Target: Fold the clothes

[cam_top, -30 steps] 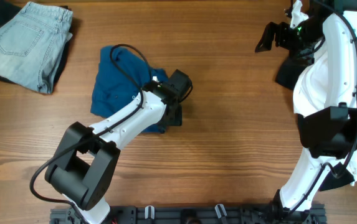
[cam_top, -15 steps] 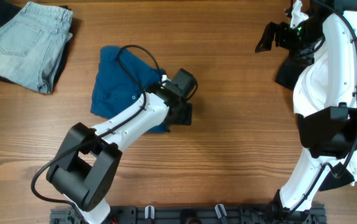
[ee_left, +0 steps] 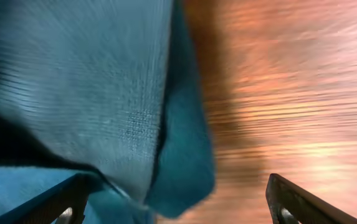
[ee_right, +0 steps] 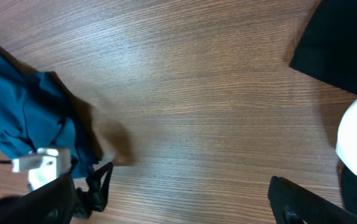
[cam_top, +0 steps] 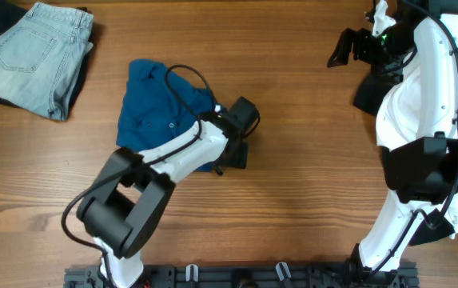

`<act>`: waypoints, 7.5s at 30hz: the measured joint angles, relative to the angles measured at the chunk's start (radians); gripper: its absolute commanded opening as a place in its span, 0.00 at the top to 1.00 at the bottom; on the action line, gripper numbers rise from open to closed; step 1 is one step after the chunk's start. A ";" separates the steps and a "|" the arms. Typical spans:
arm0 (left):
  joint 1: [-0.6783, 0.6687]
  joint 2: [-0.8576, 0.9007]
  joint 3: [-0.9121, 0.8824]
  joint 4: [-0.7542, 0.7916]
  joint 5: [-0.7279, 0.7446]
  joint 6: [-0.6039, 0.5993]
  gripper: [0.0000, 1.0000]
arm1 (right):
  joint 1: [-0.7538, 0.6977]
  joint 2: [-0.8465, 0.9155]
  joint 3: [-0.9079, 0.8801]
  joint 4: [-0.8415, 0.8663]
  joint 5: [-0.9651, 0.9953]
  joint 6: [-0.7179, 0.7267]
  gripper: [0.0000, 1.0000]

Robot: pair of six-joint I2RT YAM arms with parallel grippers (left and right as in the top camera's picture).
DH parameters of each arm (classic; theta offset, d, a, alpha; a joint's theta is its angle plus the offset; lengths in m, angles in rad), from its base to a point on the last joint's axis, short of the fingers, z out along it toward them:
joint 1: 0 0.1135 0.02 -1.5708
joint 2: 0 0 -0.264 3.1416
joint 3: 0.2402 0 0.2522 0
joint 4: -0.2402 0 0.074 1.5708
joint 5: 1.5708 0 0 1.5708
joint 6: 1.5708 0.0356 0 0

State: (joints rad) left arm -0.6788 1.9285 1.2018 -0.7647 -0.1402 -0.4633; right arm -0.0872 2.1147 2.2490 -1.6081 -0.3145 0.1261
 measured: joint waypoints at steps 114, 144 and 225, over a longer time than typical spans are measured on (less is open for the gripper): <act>-0.068 0.044 0.200 -0.240 -0.072 0.122 0.00 | 0.000 0.000 0.000 0.000 -0.008 0.000 0.00; -0.095 0.215 0.295 -0.272 -0.429 0.154 0.00 | 0.013 0.000 0.000 0.000 -0.034 0.000 0.00; 0.086 -0.038 0.212 0.068 -0.238 0.030 0.96 | 0.013 -0.013 0.000 -0.001 -0.034 -0.023 0.00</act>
State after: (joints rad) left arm -0.5926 1.8904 1.4136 -0.6968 -0.3786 -0.4332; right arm -0.0746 2.1014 2.2490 -1.6089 -0.3485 0.1036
